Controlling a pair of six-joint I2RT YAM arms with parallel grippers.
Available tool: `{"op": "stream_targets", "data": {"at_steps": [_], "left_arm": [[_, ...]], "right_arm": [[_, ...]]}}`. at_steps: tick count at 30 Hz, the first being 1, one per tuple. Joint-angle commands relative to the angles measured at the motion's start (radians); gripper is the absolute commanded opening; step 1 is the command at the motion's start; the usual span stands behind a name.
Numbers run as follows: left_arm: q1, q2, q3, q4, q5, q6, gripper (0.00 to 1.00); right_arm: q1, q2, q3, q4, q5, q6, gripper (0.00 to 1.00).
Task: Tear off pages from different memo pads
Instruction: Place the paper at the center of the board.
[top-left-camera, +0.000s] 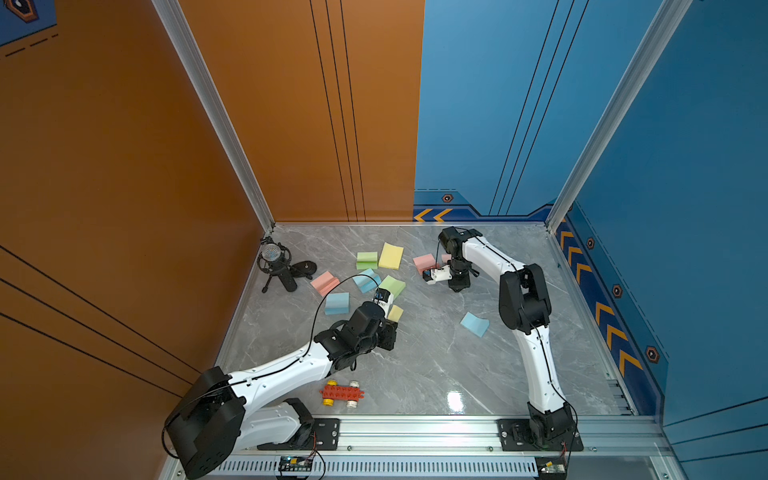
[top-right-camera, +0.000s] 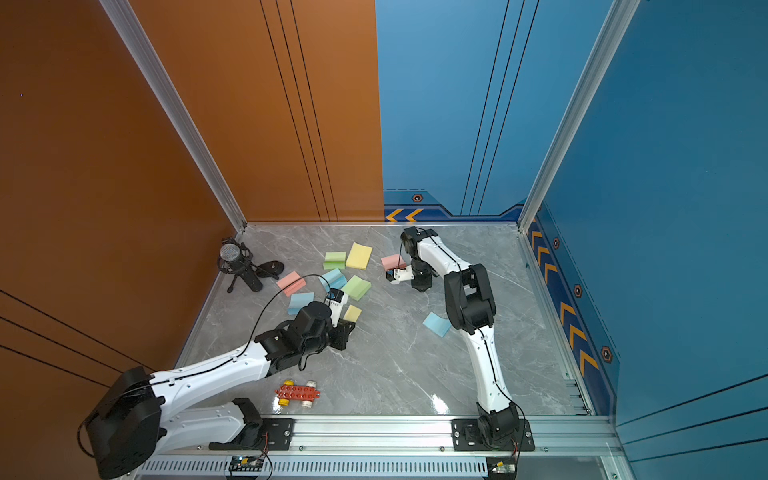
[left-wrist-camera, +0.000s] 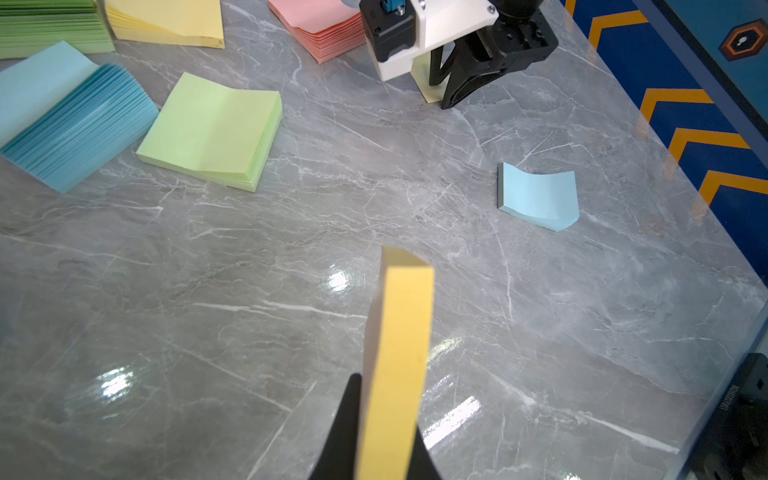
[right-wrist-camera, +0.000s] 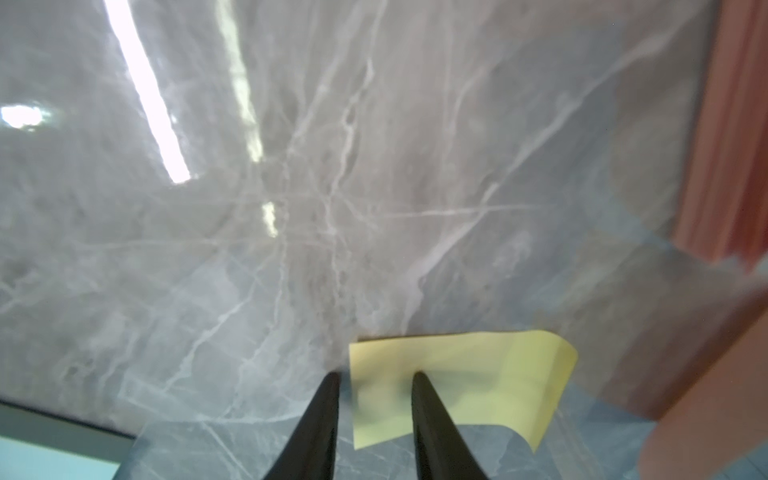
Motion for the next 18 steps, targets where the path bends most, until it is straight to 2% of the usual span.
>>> {"op": "stream_targets", "data": {"at_steps": [1, 5, 10, 13, 16, 18], "left_arm": [[0.014, -0.006, 0.042, -0.008, 0.023, -0.042, 0.00], [0.014, 0.053, 0.094, -0.009, 0.041, -0.105, 0.00], [0.012, 0.200, 0.200, -0.008, 0.076, -0.176, 0.00], [0.001, 0.312, 0.284, -0.008, 0.079, -0.205, 0.00], [0.000, 0.431, 0.398, -0.007, 0.086, -0.227, 0.00], [0.007, 0.510, 0.487, -0.007, 0.087, -0.239, 0.00]], "right_arm": [[-0.012, -0.058, -0.049, -0.108, -0.078, 0.037, 0.33], [-0.048, -0.160, -0.060, -0.084, -0.180, 0.151, 0.44], [-0.099, -0.409, -0.179, 0.073, -0.255, 0.329, 0.47], [-0.135, -0.590, -0.335, 0.279, -0.317, 0.527, 0.50], [-0.148, -0.786, -0.522, 0.490, -0.313, 0.735, 0.52], [-0.145, -0.931, -0.672, 0.626, -0.283, 0.874, 0.60]]}}
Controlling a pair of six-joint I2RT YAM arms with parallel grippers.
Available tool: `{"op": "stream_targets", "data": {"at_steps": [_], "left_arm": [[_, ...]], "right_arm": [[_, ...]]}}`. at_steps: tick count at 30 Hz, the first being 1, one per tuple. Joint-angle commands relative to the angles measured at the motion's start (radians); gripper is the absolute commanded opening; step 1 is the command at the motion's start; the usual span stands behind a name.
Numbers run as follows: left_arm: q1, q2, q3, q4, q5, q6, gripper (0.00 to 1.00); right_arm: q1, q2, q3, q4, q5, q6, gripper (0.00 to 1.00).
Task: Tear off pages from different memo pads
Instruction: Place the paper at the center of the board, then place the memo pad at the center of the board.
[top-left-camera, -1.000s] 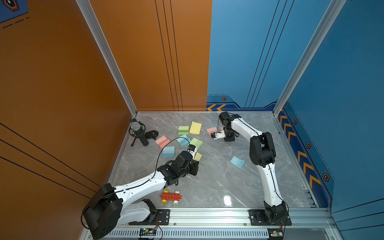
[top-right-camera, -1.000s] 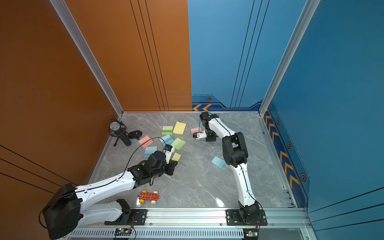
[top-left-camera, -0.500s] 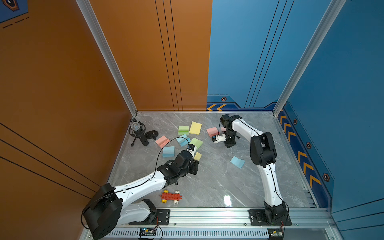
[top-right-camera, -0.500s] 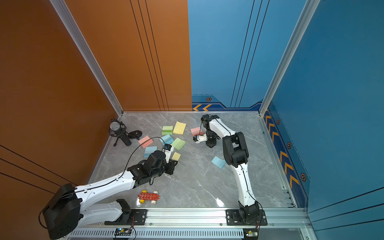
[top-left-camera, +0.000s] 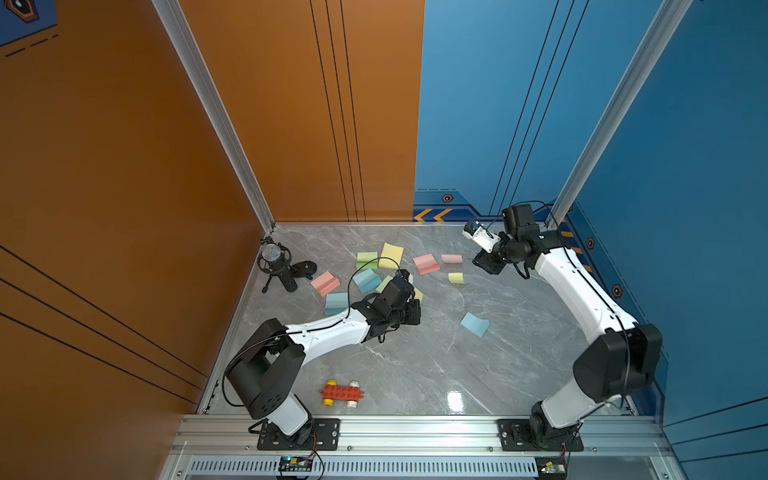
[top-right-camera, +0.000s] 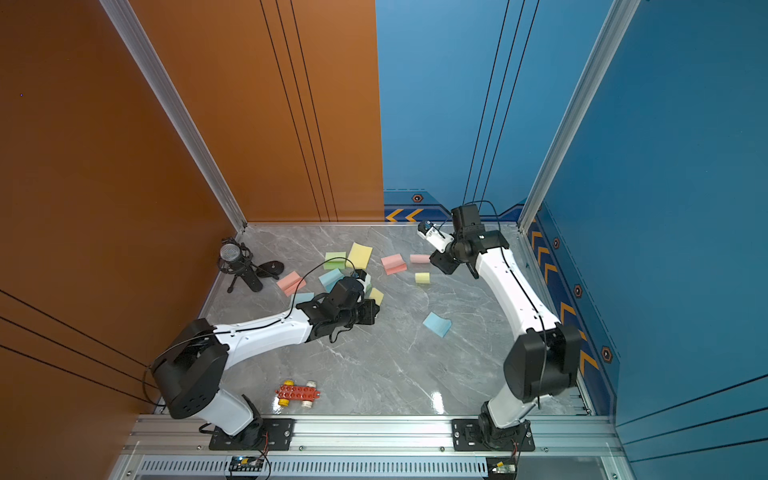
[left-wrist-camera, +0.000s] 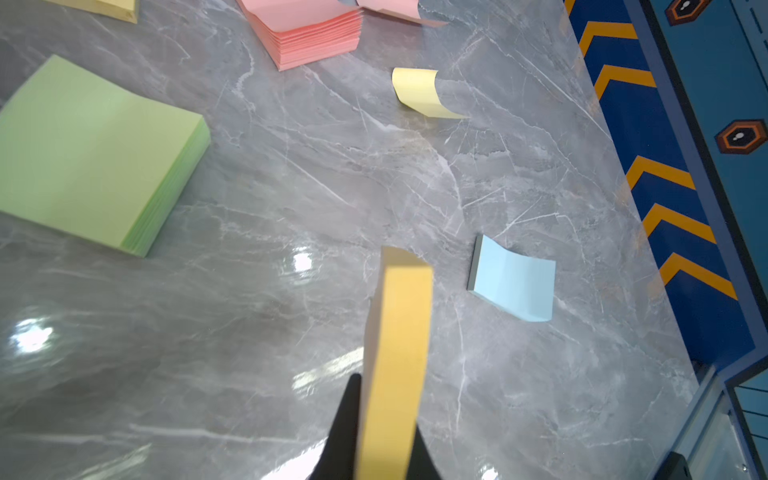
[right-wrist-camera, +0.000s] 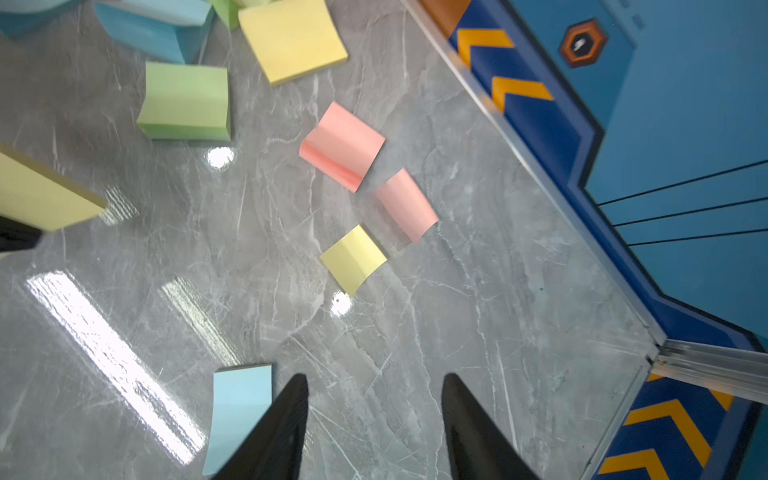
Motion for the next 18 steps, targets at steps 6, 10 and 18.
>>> {"op": "stream_targets", "data": {"at_steps": [6, 10, 18], "left_arm": [[0.023, 0.288, 0.300, 0.001, 0.079, -0.131, 0.00], [0.034, 0.406, 0.389, -0.004, 0.069, -0.220, 0.00], [0.077, 0.585, 0.597, -0.108, 0.030, -0.266, 0.00]], "right_arm": [[0.023, -0.420, -0.478, 0.390, -0.051, 0.505, 0.66], [0.027, -0.614, -0.597, 0.444, -0.037, 0.604, 0.67], [0.046, -0.835, -0.660, 0.393, 0.004, 0.649, 0.69]]}}
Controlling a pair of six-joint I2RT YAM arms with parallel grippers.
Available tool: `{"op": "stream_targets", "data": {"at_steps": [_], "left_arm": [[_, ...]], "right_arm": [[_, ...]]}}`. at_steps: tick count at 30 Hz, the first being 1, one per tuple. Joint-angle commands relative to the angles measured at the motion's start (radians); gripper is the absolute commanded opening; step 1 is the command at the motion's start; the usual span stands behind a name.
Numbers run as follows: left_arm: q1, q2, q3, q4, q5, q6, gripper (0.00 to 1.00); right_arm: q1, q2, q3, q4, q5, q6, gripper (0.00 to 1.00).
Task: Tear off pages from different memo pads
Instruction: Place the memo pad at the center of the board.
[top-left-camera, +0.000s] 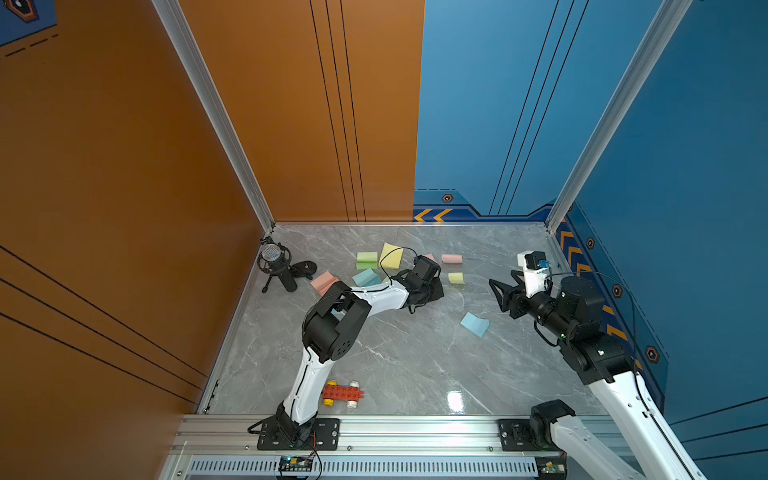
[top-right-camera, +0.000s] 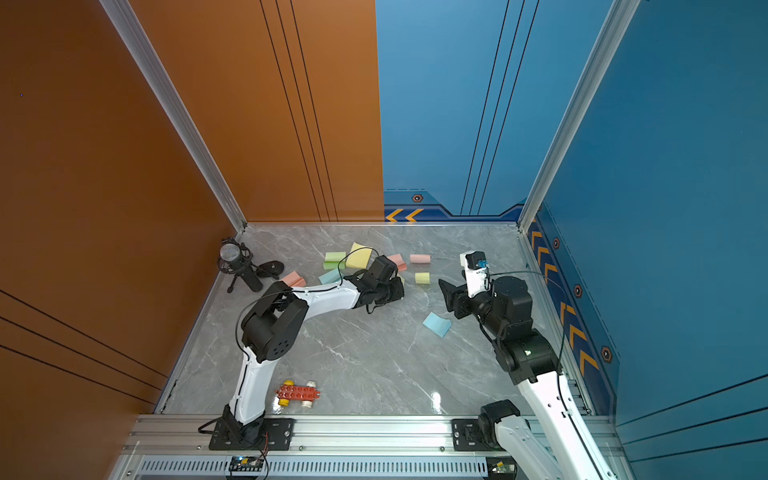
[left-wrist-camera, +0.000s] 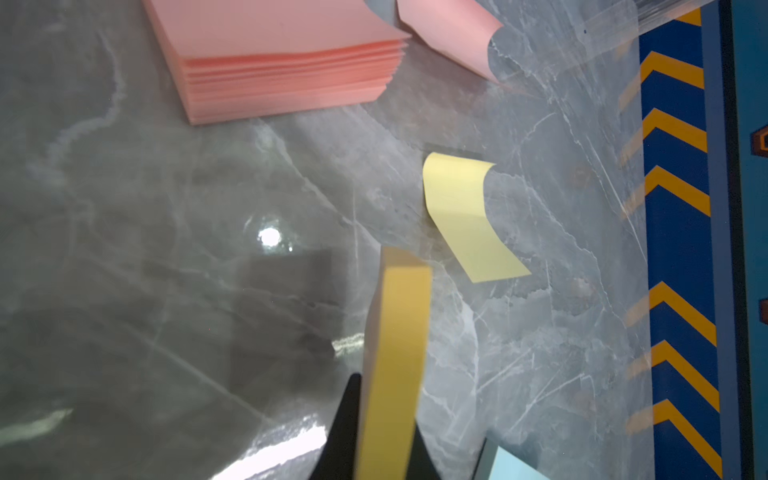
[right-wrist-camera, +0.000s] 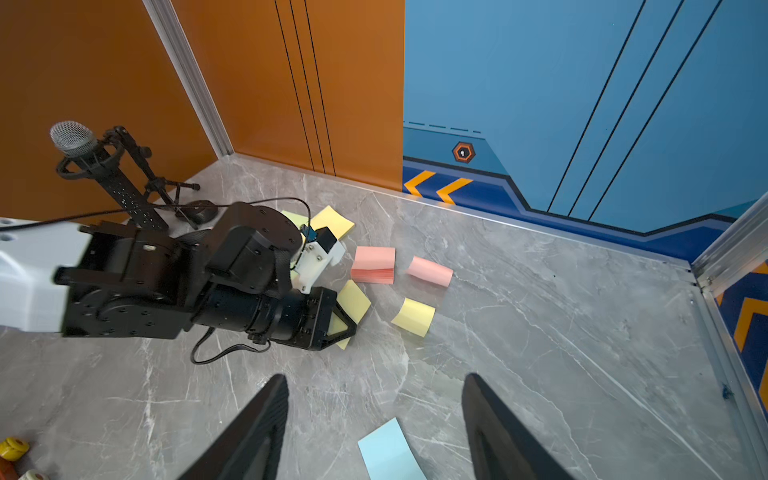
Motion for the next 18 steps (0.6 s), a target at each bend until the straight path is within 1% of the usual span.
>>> {"op": "stream_targets", "data": {"at_steps": [1, 6, 11, 14, 16, 18], "left_arm": [[0.031, 0.051, 0.083, -0.063, -0.013, -0.039, 0.00], [0.061, 0.109, 0.124, -0.072, -0.023, -0.068, 0.00], [0.092, 0.145, 0.169, -0.091, -0.016, -0.051, 0.00], [0.103, 0.164, 0.215, -0.130, -0.022, -0.023, 0.00], [0.108, 0.182, 0.267, -0.221, -0.035, 0.008, 0.00], [0.109, 0.196, 0.311, -0.265, -0.030, 0.038, 0.00]], "right_arm": [[0.013, -0.040, -0.024, -0.005, 0.015, 0.060, 0.69], [0.027, -0.113, -0.044, -0.009, 0.008, 0.087, 0.70], [0.034, -0.160, -0.052, -0.024, 0.007, 0.085, 0.70], [0.036, -0.170, -0.072, -0.034, 0.033, 0.083, 0.71], [0.036, -0.172, -0.085, -0.039, 0.034, 0.095, 0.72], [0.036, -0.178, -0.097, -0.042, 0.031, 0.117, 0.73]]}}
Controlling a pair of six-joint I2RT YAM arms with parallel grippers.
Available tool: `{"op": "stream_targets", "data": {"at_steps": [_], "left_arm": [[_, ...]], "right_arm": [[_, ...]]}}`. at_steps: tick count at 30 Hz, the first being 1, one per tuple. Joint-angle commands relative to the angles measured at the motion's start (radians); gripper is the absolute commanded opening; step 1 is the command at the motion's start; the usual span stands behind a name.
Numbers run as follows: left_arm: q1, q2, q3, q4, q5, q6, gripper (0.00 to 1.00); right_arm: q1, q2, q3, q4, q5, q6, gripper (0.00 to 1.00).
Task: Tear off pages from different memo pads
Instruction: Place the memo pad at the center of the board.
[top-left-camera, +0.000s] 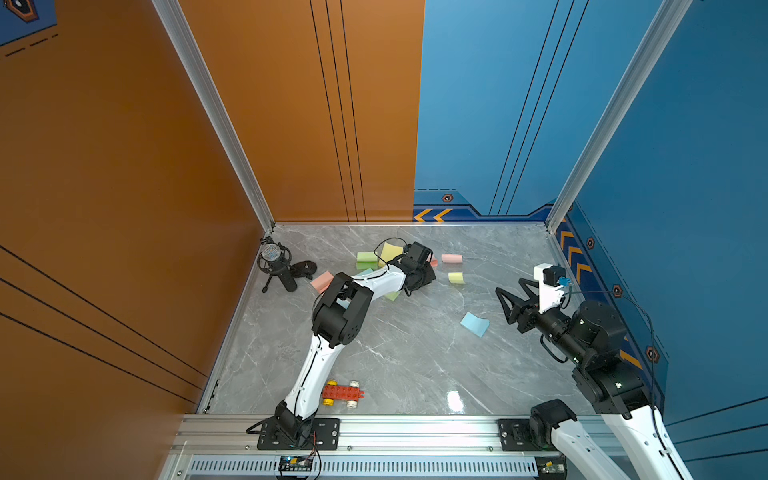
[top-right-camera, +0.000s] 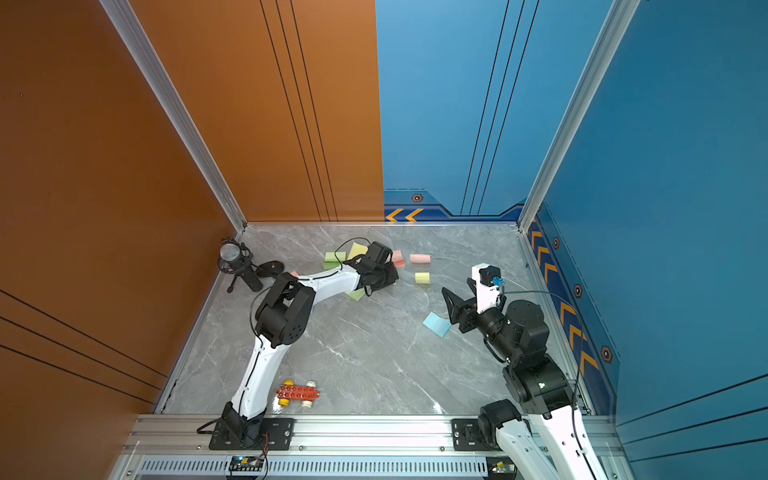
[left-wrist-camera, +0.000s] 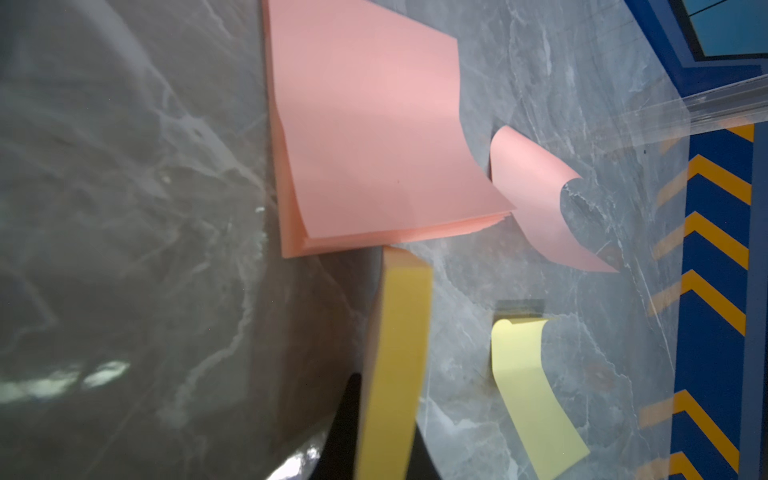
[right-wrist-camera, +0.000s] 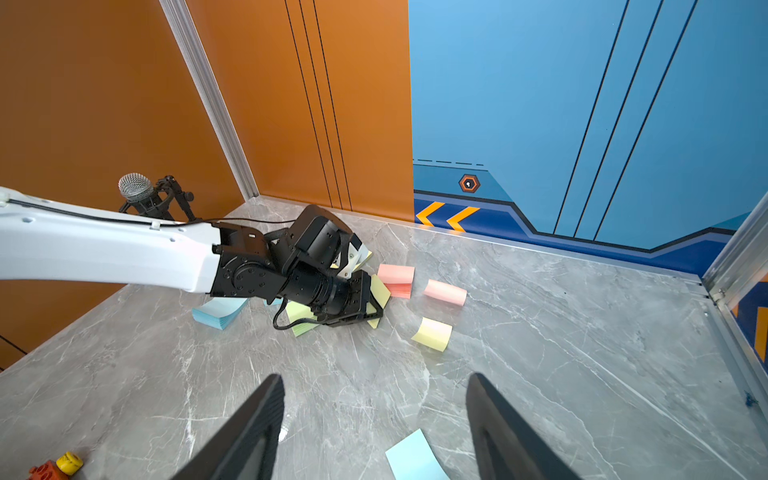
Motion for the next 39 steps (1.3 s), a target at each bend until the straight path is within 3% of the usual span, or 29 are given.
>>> {"op": "stream_targets", "data": {"at_steps": [1, 7, 13, 16, 22, 27, 33, 39], "left_arm": [[0.008, 0.033, 0.062, -0.132, -0.008, 0.063, 0.00], [-0.033, 0.005, 0.040, -0.131, 0.048, 0.059, 0.02], [-0.040, 0.052, 0.115, -0.133, 0.116, 0.059, 0.05], [-0.034, 0.066, 0.125, -0.133, 0.117, 0.049, 0.15], [-0.027, 0.040, 0.089, -0.133, 0.079, 0.057, 0.54], [-0.012, -0.030, 0.029, -0.136, 0.042, 0.090, 0.73], [0.010, -0.145, -0.085, -0.145, 0.003, 0.161, 0.90], [0.013, -0.319, -0.236, -0.145, -0.033, 0.245, 0.88]], "right_arm": [[0.005, -0.010, -0.032, -0.039, 0.022, 0.046, 0.75], [0.006, -0.008, -0.069, -0.055, 0.087, 0.057, 0.78], [0.005, 0.029, -0.093, -0.057, 0.097, 0.088, 0.77], [0.006, 0.037, -0.112, -0.067, 0.123, 0.094, 0.78], [0.001, 0.108, -0.132, -0.098, 0.191, 0.214, 0.82], [-0.001, 0.217, -0.141, -0.100, 0.181, 0.291, 0.81], [0.001, 0.438, -0.136, -0.025, 0.134, 0.282, 0.78], [0.006, 0.696, -0.069, 0.023, 0.113, 0.228, 0.71]]}}
